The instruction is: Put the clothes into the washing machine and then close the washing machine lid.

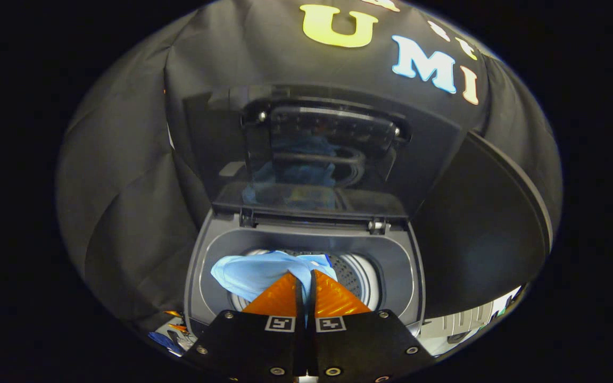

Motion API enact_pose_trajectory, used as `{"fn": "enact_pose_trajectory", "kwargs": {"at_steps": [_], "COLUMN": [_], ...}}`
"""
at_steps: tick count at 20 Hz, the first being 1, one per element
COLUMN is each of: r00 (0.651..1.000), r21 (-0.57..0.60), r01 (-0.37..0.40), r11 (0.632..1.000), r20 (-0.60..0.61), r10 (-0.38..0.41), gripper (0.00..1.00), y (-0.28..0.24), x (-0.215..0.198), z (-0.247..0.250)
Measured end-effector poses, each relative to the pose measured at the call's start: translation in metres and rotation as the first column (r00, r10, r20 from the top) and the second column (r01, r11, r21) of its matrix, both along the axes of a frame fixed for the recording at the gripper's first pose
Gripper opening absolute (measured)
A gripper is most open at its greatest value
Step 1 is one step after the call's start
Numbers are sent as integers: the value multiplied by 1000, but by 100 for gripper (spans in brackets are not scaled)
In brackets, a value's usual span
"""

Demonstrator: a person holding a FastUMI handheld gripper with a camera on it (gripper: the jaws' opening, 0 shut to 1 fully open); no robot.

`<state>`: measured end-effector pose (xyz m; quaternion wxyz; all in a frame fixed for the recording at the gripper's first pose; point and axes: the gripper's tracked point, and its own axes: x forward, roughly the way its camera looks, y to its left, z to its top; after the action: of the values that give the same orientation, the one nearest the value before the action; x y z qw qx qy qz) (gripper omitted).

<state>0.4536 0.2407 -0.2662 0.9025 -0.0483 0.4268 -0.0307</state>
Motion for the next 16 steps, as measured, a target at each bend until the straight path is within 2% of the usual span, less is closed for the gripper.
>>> {"fn": "enact_pose_trajectory", "kwargs": {"at_steps": [3,7,16], "r00": [998,991,973], "r21": [-5,10,19], "r01": [-5,17,18], "r11": [1000,1000,1000], "r20": [-60,-131,-230], "r10": [4,-15,-14], "gripper": [0,0,0], "y": [0,3,9], "x": [4,-13,-21], "z": [-29,-64,-106]}}
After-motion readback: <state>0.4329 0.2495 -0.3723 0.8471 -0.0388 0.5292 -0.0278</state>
